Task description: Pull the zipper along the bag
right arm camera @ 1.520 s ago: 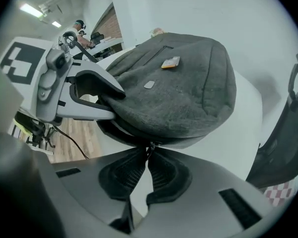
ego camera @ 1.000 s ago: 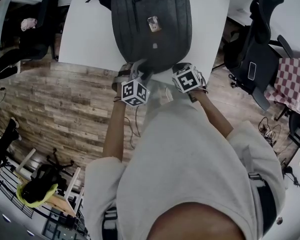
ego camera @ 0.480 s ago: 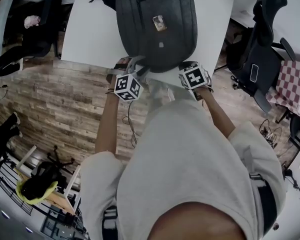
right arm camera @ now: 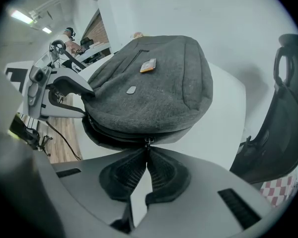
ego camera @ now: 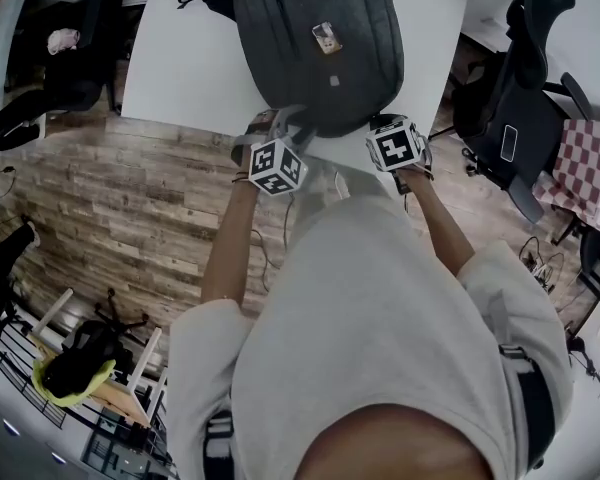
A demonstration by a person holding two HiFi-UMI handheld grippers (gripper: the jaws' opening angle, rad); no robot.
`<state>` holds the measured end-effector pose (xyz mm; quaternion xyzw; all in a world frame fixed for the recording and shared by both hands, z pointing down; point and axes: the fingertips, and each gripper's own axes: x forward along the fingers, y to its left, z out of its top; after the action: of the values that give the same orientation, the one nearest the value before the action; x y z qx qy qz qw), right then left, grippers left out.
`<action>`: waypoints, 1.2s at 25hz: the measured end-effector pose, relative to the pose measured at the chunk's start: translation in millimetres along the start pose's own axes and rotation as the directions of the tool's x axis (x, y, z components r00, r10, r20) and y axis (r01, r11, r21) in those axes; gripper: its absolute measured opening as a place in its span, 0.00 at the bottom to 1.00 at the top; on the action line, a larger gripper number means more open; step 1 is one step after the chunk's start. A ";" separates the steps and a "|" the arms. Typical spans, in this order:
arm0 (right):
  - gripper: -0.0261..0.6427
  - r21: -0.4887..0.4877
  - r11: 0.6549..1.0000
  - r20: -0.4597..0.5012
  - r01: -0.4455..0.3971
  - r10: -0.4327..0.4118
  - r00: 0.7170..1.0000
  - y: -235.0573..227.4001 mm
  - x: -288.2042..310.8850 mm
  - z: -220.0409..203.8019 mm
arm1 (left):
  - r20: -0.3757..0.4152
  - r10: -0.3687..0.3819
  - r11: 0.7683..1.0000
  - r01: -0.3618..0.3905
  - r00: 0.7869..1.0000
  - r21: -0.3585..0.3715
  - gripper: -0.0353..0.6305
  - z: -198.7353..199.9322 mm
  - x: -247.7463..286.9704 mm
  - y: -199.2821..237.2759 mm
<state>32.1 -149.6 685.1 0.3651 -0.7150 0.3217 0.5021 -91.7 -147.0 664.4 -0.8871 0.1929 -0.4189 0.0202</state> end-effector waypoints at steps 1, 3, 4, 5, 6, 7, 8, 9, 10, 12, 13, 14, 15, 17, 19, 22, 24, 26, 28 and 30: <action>0.07 -0.006 1.000 0.005 0.011 -0.011 1.000 0.7 -0.7 1.0 | -0.001 0.000 1.000 0.000 1.000 -0.005 0.32 -0.2 0.3 -0.1; 0.07 -0.022 0.999 0.011 0.025 -0.025 1.000 3.3 -1.3 3.1 | -0.004 -0.002 1.000 0.002 1.000 -0.014 0.31 -0.9 1.0 -0.3; 0.07 -0.028 0.999 0.009 0.030 -0.029 1.000 5.0 -1.4 3.4 | -0.006 -0.003 1.000 0.002 1.000 -0.018 0.31 -1.0 1.5 -0.2; 0.07 -0.032 0.999 0.007 0.034 -0.034 0.999 6.4 -1.5 3.3 | -0.007 -0.003 1.000 0.003 1.000 -0.023 0.31 -0.9 2.0 0.0; 0.07 -0.034 0.999 0.005 0.038 -0.038 0.999 7.5 -1.7 2.8 | -0.006 -0.003 1.000 0.003 1.000 -0.027 0.31 -0.6 2.3 -0.1; 0.07 -0.032 0.999 0.003 0.038 -0.038 0.999 8.6 -1.9 2.2 | -0.004 -0.002 1.000 0.002 1.000 -0.030 0.31 -0.4 2.6 -0.3; 0.07 -0.028 0.999 0.001 0.034 -0.034 0.999 9.7 -2.3 1.7 | -0.003 -0.001 0.999 0.000 1.000 -0.034 0.31 -0.2 3.0 -0.5; 0.07 -0.020 1.000 -0.001 0.024 -0.024 1.000 11.0 -3.0 1.4 | -0.003 0.001 0.999 -0.001 1.000 -0.037 0.31 0.0 3.5 -0.7; 0.07 -0.006 1.000 -0.004 0.010 -0.010 1.000 12.3 -3.8 1.1 | -0.005 0.001 0.999 -0.001 1.000 -0.041 0.31 0.1 4.1 -1.0; 0.07 0.026 1.000 -0.008 -0.015 0.015 1.000 13.9 -7.4 1.2 | -0.007 0.000 0.999 0.000 1.000 -0.047 0.31 0.6 5.1 -1.3; 0.07 0.026 0.999 -0.011 -0.025 0.026 1.000 14.8 -9.3 0.6 | -0.004 0.000 0.999 0.000 1.000 -0.050 0.31 1.0 5.1 -1.8; 0.07 0.019 0.999 -0.018 -0.036 0.036 0.999 16.1 -10.5 -1.1 | 0.001 0.000 0.999 0.000 1.000 -0.053 0.31 1.1 4.7 -2.6; 0.07 0.014 0.999 -0.030 -0.044 0.045 0.999 17.7 -11.2 -3.8 | 0.005 0.000 0.999 0.001 1.000 -0.054 0.31 1.1 4.4 -3.7; 0.07 0.001 0.999 -0.048 -0.050 0.050 0.998 23.7 -10.2 -7.4 | 0.000 -0.006 0.999 0.006 1.000 -0.050 0.31 1.1 4.3 -5.4; 0.07 -0.011 0.999 -0.058 -0.053 0.052 0.997 31.4 -7.3 -8.1 | -0.004 -0.015 0.999 0.015 1.000 -0.048 0.31 1.3 4.5 -5.8; 0.07 0.015 0.997 -0.060 -0.073 0.074 0.995 39.8 -7.6 -6.5 | -0.005 -0.019 0.998 0.019 1.000 -0.052 0.31 1.3 4.9 -5.5; 0.08 0.036 0.995 -0.064 -0.089 0.092 0.994 45.6 -7.2 -7.1 | -0.010 -0.020 0.998 0.019 1.000 -0.054 0.31 2.0 5.5 -5.7; 0.08 0.061 0.989 -0.074 -0.138 0.142 0.987 62.9 -4.5 -8.6 | -0.012 -0.019 0.998 0.018 1.000 -0.056 0.31 2.5 5.6 -6.3; 0.08 0.062 0.985 -0.099 -0.161 0.166 0.981 78.3 -1.3 -12.2 | -0.010 -0.017 0.998 0.016 1.000 -0.061 0.31 2.0 5.8 -6.9; 0.08 0.020 0.990 -0.083 -0.138 0.140 0.987 78.1 1.2 -5.4 | -0.009 -0.018 0.998 0.018 1.000 -0.064 0.31 2.3 6.8 -6.9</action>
<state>-31.5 -104.3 680.5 0.3039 -0.7144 0.3763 0.5056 -83.8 -143.3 669.3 -0.8868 0.1983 -0.4172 -0.0129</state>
